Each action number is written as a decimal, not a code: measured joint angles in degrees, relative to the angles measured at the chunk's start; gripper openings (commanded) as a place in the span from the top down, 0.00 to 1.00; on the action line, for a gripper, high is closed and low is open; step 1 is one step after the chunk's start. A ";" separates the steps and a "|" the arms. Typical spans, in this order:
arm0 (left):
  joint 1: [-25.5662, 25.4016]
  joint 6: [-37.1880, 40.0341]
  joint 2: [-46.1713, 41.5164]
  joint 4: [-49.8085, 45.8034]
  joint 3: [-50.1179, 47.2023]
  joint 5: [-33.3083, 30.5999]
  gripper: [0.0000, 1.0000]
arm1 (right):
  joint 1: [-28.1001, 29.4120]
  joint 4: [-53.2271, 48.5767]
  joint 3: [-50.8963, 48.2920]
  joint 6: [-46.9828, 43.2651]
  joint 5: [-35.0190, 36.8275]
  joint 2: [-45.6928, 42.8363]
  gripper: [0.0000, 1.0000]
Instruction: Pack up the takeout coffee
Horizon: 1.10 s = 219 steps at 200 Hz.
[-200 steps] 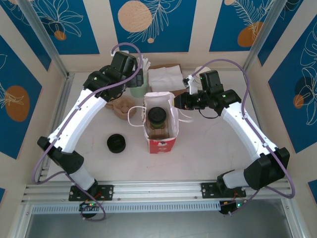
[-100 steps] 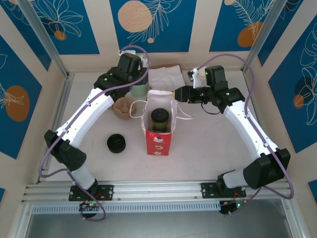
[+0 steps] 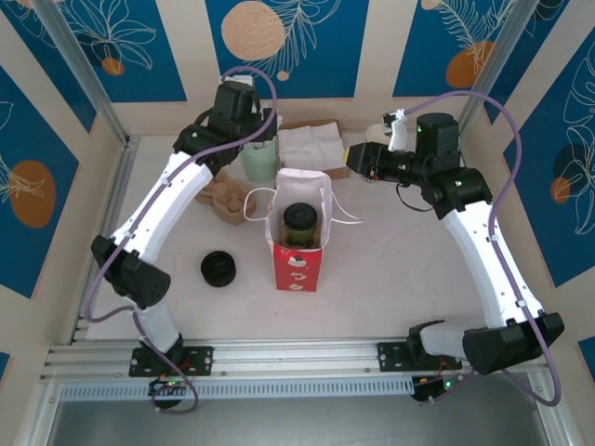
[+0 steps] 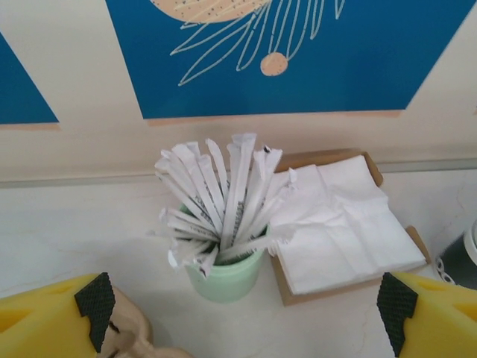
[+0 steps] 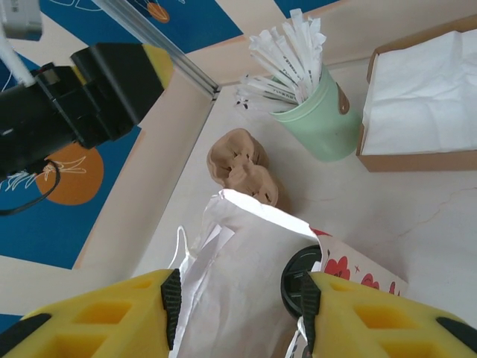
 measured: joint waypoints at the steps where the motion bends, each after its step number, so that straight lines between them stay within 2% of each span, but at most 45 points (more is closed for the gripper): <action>1: 0.17 0.13 0.33 0.07 0.24 0.15 0.11 | 0.00 0.02 -0.02 0.04 0.00 0.00 0.52; 24: 2.62 0.79 5.55 1.64 3.85 2.51 0.18 | -0.15 0.87 -0.28 0.13 0.20 0.20 0.53; 66: 5.14 2.49 11.76 5.07 4.00 9.46 0.23 | -0.24 2.56 -1.84 -0.26 0.42 0.20 0.54; 139: 8.11 6.84 14.82 8.96 3.69 22.67 0.36 | -0.42 2.93 -5.97 -1.27 1.07 -3.96 0.54; 177: 8.46 7.56 15.56 9.75 3.69 25.66 0.37 | -0.42 3.34 -7.13 -1.27 1.73 -5.29 0.54; 219: 8.46 8.31 18.03 9.68 3.82 26.27 0.42 | -0.42 3.34 -7.48 -1.27 2.16 -5.38 0.54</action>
